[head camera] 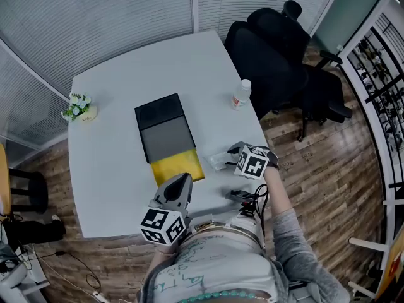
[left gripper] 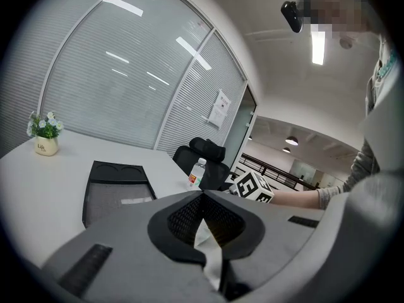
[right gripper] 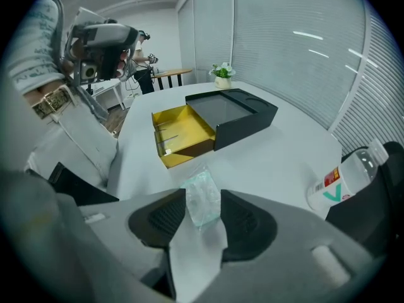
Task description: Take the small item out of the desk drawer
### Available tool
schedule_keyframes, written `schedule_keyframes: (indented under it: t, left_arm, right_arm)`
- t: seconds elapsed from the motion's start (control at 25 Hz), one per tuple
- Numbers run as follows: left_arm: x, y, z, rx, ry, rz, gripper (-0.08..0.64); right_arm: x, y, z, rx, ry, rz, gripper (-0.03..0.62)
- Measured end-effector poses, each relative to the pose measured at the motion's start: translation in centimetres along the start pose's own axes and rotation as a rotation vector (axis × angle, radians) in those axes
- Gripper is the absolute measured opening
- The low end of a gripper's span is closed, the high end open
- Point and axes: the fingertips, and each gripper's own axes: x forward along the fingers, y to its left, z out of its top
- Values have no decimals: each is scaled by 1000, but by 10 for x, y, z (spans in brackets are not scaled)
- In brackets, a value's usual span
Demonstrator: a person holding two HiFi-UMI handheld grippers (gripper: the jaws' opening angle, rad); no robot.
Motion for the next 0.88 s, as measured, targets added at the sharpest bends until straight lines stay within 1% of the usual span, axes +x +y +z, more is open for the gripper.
schedule_keyframes:
  t: [0.2,0.68,0.76,0.88]
  left_arm:
    - [2,-1,0,7,4,-3,-3]
    - [2,-2,-1,5,7,-11,-3]
    - [1,-3,-2,4,8,-12,-3]
    - [0,-3,-2,1,7,-12,-3]
  right_arm:
    - [-1,0,-1,-16,-3,-1,169]
    - [-2,19,0,-26,15,53,164]
    - [-2,22,3,-39,4,58,155]
    - [-5,28,9,-59,-17,72,108]
